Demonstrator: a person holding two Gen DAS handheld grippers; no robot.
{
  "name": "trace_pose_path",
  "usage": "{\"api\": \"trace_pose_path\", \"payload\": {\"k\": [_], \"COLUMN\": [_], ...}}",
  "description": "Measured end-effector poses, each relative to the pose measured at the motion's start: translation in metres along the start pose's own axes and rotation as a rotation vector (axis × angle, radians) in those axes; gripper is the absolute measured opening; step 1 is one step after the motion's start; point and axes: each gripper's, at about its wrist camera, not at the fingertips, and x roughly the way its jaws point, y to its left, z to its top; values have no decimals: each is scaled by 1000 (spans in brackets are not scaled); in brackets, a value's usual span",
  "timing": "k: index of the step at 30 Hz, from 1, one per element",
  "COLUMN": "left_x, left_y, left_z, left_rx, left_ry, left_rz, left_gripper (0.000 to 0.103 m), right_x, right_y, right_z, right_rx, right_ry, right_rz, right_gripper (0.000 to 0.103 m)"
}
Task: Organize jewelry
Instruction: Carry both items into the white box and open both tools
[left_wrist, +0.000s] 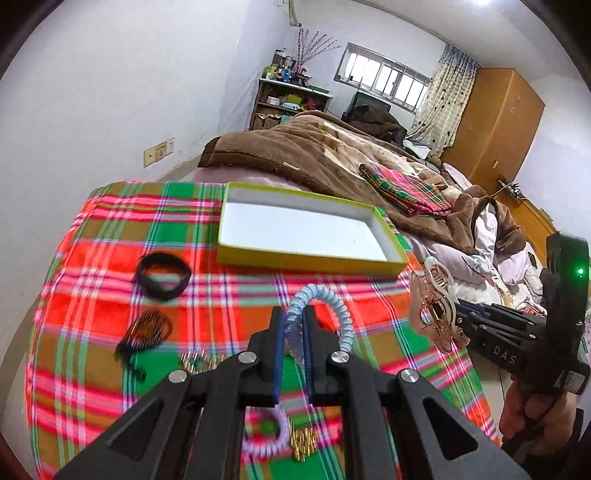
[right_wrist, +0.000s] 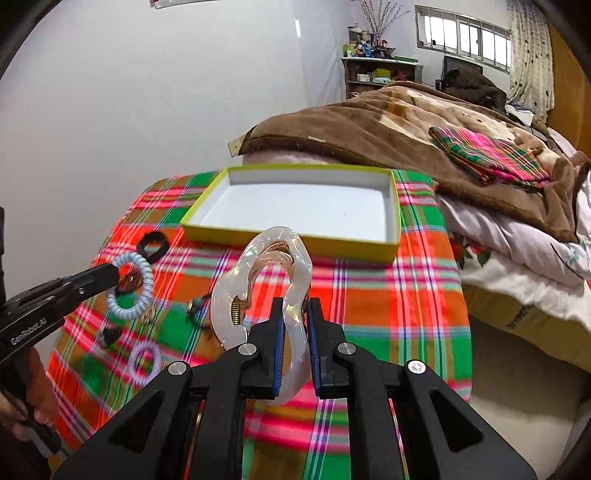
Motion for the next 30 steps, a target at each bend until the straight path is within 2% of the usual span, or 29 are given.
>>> {"api": "trace_pose_path", "payload": {"k": [7,14,24,30], "left_x": [42,82,134,158], "left_y": [6,10,25,29], "left_z": [41,75,84,75], "left_rx": [11,33,28,42], "left_ry": [16,33,96,159], "left_rz": [-5,2,30,67], "left_gripper": [10,10,10,10], "right_x": [31,75,133,150], "right_y": [-15,-30,-47,-49], "right_z": [41,70,81,79], "right_rx": [-4,-8,-2,-9], "right_ry": [-12,19,100,140], "right_rz": [-24,-44,-71,-86], "right_gripper": [12,12,12,13]}}
